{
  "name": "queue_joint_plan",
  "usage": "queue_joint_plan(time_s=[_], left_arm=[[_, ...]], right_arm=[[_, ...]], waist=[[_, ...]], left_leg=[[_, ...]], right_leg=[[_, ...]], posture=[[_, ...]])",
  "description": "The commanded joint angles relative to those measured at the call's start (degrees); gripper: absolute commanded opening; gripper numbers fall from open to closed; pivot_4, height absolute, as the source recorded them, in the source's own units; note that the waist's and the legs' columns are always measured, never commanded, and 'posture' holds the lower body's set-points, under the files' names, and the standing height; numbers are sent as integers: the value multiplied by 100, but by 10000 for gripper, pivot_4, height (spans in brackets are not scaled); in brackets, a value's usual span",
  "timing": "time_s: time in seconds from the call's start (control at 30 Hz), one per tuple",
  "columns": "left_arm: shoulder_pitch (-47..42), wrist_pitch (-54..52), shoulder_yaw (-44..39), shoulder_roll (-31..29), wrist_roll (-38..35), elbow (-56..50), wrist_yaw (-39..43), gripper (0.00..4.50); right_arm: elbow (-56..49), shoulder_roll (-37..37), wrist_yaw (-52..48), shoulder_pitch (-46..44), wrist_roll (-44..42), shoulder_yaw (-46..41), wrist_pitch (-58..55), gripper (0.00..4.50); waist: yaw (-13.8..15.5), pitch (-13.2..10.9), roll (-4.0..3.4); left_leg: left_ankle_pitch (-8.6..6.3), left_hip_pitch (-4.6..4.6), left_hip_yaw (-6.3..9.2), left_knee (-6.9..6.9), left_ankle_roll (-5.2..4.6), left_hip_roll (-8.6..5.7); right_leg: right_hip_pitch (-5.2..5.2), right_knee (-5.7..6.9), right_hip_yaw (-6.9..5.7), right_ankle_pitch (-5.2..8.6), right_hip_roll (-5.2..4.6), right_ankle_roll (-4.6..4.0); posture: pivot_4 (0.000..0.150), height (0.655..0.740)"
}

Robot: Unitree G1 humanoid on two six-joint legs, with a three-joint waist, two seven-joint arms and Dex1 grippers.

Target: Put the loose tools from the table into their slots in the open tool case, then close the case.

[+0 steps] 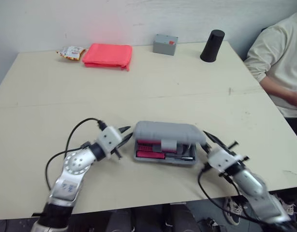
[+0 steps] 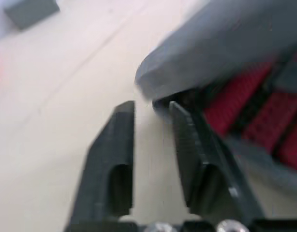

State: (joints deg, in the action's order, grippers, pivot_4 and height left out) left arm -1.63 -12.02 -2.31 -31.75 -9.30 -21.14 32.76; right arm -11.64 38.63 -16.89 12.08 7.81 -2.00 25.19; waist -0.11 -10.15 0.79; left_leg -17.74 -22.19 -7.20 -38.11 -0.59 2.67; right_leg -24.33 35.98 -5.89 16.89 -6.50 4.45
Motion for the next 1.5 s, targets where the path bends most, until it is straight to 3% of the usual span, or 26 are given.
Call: queue_joint_plan(time_s=[0.03, 0.13, 0.2, 0.27, 0.3, 0.4, 0.43, 0.5, 0.57, 0.67, 0.87, 1.0, 1.17, 1.5], left_arm=[[995, -1252, -1183, -1178, -1566, -1607, 1345, 31390], [1722, -1670, -2130, -1918, -2270, -1705, 2231, 31390], [1415, -2221, -2244, -2135, -2496, -1126, 2080, 31390], [587, -2383, -1821, -2122, -2345, -413, 1824, 31390], [106, -2350, -1535, -2031, -2196, -94, 1739, 31390], [-1000, -2361, -802, -1777, -1815, 655, 1578, 23067], [-1361, -2257, -493, -1646, -1602, 976, 1584, 18185], [-2075, -1957, 115, -1299, -1200, 1673, 1644, 10239], [-2584, -1642, 520, -1004, -872, 2244, 1715, 1535], [-3394, -1003, 1158, -363, -380, 3267, 1908, 0], [-4593, 62, 1686, 620, 201, 5104, 2236, 0], [-4910, 515, 1801, 914, 289, 5713, 2844, 0], [-4298, 321, 1979, 729, -56, 4682, 4110, 0], [-4468, -428, 1594, 610, -274, 3849, 4095, 0]], right_arm=[[-2710, 1015, -1379, 1298, -1890, -810, -1487, 34872], [-3707, 1628, -2186, 2548, -3364, -1488, -2691, 34872], [-3945, 1698, -1942, 2816, -4618, -1683, -3608, 34872], [-3942, 1678, -1703, 2593, -4999, -1459, -4255, 34872], [-3917, 1660, -1626, 2465, -4964, -1293, -4503, 34872], [-3854, 1559, -1358, 2123, -4874, -936, -5112, 35157], [-3816, 1478, -1239, 1977, -4823, -820, -5268, 29745], [-3724, 1335, -1030, 1688, -4648, -551, -5526, 23137], [-3679, 1211, -897, 1468, -4504, -373, -5737, 13627], [-3543, 1097, -782, 1129, -4173, -120, -5933, 488], [-3325, 843, -579, 504, -3860, -20, -6331, 488], [-3221, 722, -467, 317, -3491, -8, -6355, 488], [-3076, 283, -178, 109, -3327, -251, -6469, 488], [-3673, 474, -938, 732, -3898, -1087, -6790, 488]], waist=[[-30, -3, -13], [0, -4, -10], [75, -5, -3], [164, -6, -5], [200, -6, -6], [262, -5, -8], [260, -5, -6], [269, -1, -2], [274, 2, 5], [270, 1, 11], [236, -3, 20], [148, -4, 22], [115, -3, 18], [158, -3, 17]], left_leg=[[-3, 5, 3, 6, 1, 4], [-39, 55, 32, 15, -12, 19], [-63, 110, 53, 16, -4, 36], [-71, 119, 71, 8, 16, 35], [-63, 113, 80, 5, 16, 34], [-55, 106, 80, 8, 10, 17], [-57, 98, 76, 8, 8, 14], [-59, 93, 58, 9, -24, 11], [-58, 69, 46, 4, -3, 9], [-52, 51, 9, -5, -3, 0], [-73, -1, 10, -89, -27, -1], [-75, 2, 19, -96, -32, 11], [-70, 5, 17, -96, -27, 14], [-78, 0, 43, -103, -67, 6]], right_leg=[[2, -1, 15, 1, 0, -1], [62, -21, 4, 17, 12, -27], [131, -40, -15, 30, 27, -45], [150, -61, -23, 38, 28, -62], [155, -69, -25, 79, 28, -141], [161, -75, -21, 71, 15, -138], [154, -72, -22, 63, 12, -125], [140, -58, -20, 8, 7, -29], [111, -60, -20, 14, 17, -26], [83, -42, -32, 13, 63, -8], [59, -49, -31, 2, 83, 13], [60, -34, -26, -1, 74, 15], [56, -21, -23, -2, 73, 10], [62, -13, -20, -3, 64, 12]], posture=[[1500, 7400], [1500, 7400], [1500, 7400], [1500, 7400], [1500, 7400], [1500, 7400], [1500, 7400], [1500, 7400], [1500, 7400], [1500, 7400], [1500, 7400], [1500, 7400], [1500, 7400], [1500, 7400]])
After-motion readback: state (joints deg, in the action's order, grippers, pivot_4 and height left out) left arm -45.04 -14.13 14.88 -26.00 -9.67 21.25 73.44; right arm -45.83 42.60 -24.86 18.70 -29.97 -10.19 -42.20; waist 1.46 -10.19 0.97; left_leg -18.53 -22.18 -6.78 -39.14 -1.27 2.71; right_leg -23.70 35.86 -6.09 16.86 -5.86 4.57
